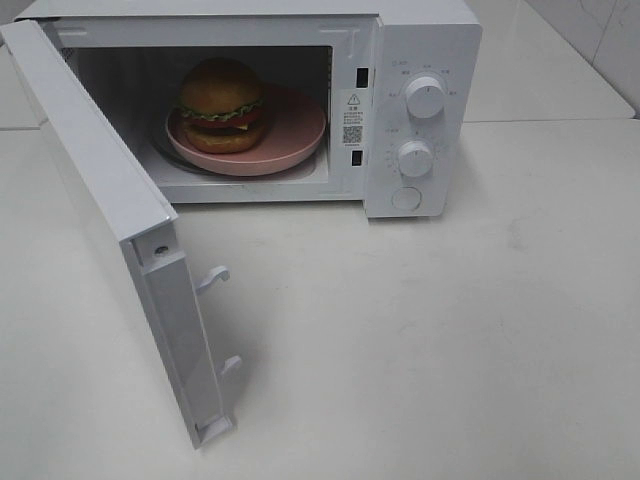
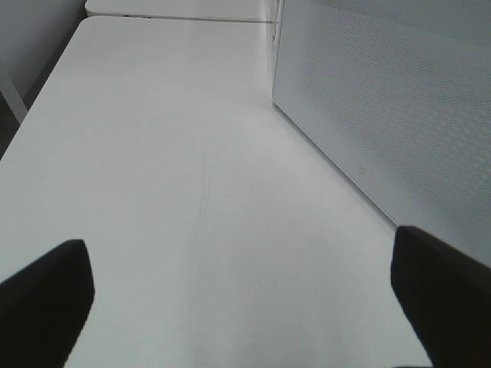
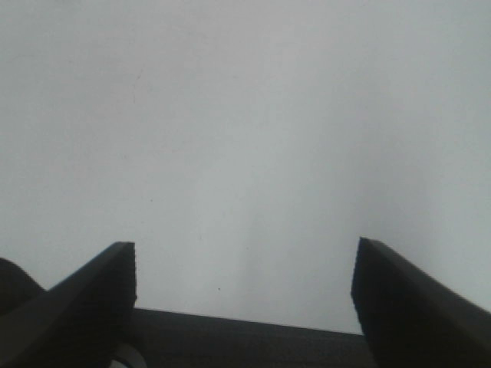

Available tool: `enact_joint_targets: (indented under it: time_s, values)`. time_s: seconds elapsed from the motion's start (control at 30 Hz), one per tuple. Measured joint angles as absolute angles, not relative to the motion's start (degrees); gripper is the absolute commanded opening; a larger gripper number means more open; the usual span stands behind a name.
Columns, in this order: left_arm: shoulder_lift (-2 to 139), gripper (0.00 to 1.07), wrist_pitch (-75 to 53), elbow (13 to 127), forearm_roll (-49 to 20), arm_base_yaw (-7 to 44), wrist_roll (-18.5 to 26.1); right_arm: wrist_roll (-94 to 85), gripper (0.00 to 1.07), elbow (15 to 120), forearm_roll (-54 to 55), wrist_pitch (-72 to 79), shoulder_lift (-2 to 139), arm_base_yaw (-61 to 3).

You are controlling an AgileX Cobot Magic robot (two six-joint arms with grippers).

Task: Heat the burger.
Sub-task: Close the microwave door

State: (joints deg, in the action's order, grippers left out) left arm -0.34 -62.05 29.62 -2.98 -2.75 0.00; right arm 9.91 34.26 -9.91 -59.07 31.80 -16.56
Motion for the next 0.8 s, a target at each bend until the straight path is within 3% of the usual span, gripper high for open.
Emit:
enact_joint_targets:
  time_s: [0.23, 0.5, 0.8]
  values:
    - [-0.3, 0.98, -62.1, 29.6, -3.0, -2.8, 0.0, 9.9, 0.76, 30.3, -9.3, -59.0, 15.3, -9.3]
    - [-0.3, 0.98, -62.1, 29.6, -3.0, -2.8, 0.0, 9.9, 0.76, 29.2, -9.2, -58.0, 3.4, -8.4]
    - [-0.3, 0.98, -62.1, 29.6, -3.0, -2.8, 0.0, 9.9, 0.76, 29.2, -6.1, -57.9, -0.2, -8.4]
